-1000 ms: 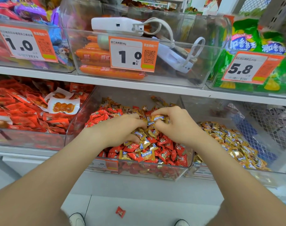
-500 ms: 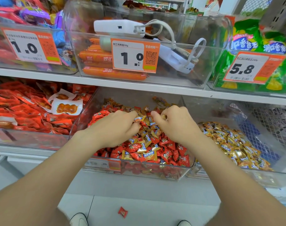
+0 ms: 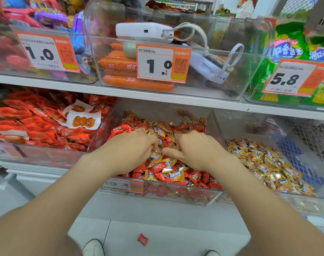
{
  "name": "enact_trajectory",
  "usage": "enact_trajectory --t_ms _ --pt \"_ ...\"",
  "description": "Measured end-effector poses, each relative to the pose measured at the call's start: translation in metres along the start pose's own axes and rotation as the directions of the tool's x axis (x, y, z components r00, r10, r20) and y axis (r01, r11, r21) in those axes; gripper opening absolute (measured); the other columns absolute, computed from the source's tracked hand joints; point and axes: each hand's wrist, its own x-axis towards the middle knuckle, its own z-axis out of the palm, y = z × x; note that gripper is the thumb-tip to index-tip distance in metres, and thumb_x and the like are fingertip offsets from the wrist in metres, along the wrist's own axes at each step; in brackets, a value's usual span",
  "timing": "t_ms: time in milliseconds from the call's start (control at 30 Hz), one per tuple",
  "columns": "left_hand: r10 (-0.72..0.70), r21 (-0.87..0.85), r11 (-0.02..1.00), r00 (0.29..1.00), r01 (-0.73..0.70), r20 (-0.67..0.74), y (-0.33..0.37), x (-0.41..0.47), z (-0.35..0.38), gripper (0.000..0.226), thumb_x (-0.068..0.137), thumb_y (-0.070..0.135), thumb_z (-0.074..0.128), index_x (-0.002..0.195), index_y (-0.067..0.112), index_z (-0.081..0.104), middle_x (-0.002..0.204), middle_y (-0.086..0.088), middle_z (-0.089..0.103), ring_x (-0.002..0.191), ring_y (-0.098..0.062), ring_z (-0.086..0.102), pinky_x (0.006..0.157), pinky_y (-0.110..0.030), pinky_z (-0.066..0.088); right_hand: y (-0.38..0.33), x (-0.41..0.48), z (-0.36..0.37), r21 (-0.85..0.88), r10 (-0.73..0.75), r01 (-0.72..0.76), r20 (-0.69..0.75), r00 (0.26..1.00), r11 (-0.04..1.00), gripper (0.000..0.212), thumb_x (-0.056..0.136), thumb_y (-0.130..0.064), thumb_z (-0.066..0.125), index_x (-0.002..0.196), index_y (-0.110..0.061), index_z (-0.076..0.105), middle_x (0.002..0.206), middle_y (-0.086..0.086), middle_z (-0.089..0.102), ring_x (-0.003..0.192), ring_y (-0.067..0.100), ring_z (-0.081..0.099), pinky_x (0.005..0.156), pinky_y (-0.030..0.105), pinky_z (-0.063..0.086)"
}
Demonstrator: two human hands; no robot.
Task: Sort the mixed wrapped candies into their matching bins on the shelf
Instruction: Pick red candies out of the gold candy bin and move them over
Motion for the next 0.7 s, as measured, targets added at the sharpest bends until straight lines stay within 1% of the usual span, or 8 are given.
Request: enact_trajectory --t_ms 133,200,267,333,433,500,600,700 --pt "0.008 -0.035 0.999 0.997 -0.006 0.074 -0.001 0.001 -0.001 0.022 0.105 0.051 0.051 0.115 0.033 0.060 0.110 0.011 0.052 0.101 -0.014 0.057 0.091 -0.041 0.052 0.001 0.004 0.001 0.011 -0.016 0.016 0.049 0.999 1.000 0.070 0.091 -0.083 0.044 0.089 -0.014 0.056 0.083 0.004 0.055 0.074 0.027 0.058 0.059 0.037 0.041" --pt "0.020 -0.079 0.997 0.994 -0.012 0.103 -0.003 0.001 -0.001 0.024 0.104 0.050 0.057 0.122 0.035 0.058 0.113 0.013 0.050 0.104 -0.012 0.056 0.094 -0.041 0.051 0.004 0.004 0.000 0.062 -0.030 0.026 0.070 0.997 0.998 0.066 0.093 -0.078 0.049 0.089 -0.013 0.059 0.090 0.004 0.054 0.077 0.026 0.058 0.064 0.040 0.048" --pt "0.049 -0.082 0.996 0.991 -0.039 0.128 -0.005 0.003 0.000 0.035 0.103 0.048 0.059 0.136 0.038 0.055 0.118 0.010 0.048 0.108 -0.015 0.055 0.095 -0.042 0.050 0.006 0.003 -0.001 0.096 -0.058 0.048 0.098 0.994 0.994 0.067 0.092 -0.078 0.048 0.087 -0.012 0.061 0.096 0.004 0.052 0.081 0.025 0.058 0.072 0.043 0.053" --pt "0.073 -0.048 0.997 0.987 -0.067 0.143 -0.003 0.007 0.003 0.038 0.102 0.046 0.061 0.139 0.039 0.056 0.118 0.008 0.048 0.107 -0.018 0.056 0.093 -0.042 0.049 0.005 0.001 -0.002 0.089 -0.080 0.068 0.133 0.988 0.994 0.071 0.091 -0.080 0.045 0.083 -0.011 0.059 0.091 0.002 0.050 0.079 0.025 0.056 0.073 0.044 0.053" --pt "0.107 -0.005 0.994 0.986 -0.107 0.130 0.000 0.010 0.007 0.025 0.102 0.042 0.063 0.126 0.037 0.059 0.111 0.008 0.051 0.103 -0.016 0.052 0.087 -0.038 0.047 0.003 0.000 -0.003 0.060 -0.105 0.095 0.177 0.979 0.994 0.075 0.087 -0.084 0.046 0.091 -0.012 0.064 0.085 0.002 0.056 0.079 0.025 0.059 0.071 0.044 0.055" --pt "0.112 -0.040 0.993 0.990 -0.109 0.090 0.000 0.009 0.006 0.015 0.099 0.040 0.066 0.107 0.036 0.054 0.105 0.009 0.052 0.097 -0.012 0.048 0.084 -0.036 0.045 0.003 -0.001 -0.005 0.067 -0.113 0.102 0.188 0.976 0.993 0.068 0.090 -0.078 0.055 0.102 -0.012 0.067 0.085 0.002 0.060 0.084 0.026 0.062 0.074 0.044 0.056" --pt "0.082 -0.138 0.987 0.996 -0.078 0.021 -0.003 0.006 0.001 0.029 0.091 0.038 0.069 0.086 0.038 0.040 0.090 0.008 0.056 0.086 -0.006 0.046 0.076 -0.039 0.049 0.007 -0.004 -0.009 0.140 -0.088 0.065 0.159 0.983 0.988 0.052 0.098 -0.063 0.061 0.118 -0.015 0.070 0.084 0.001 0.066 0.088 0.024 0.065 0.074 0.039 0.054" --pt "0.053 -0.235 0.970 0.996 -0.067 -0.066 0.000 0.002 -0.005 0.025 0.086 0.034 0.070 0.086 0.033 0.045 0.067 0.002 0.053 0.059 -0.009 0.042 0.056 -0.036 0.040 0.015 -0.007 -0.009 0.280 -0.063 0.033 0.100 0.993 0.959 0.042 0.102 -0.055 0.060 0.110 -0.015 0.067 0.078 -0.002 0.073 0.068 0.003 0.064 0.065 0.032 0.048"
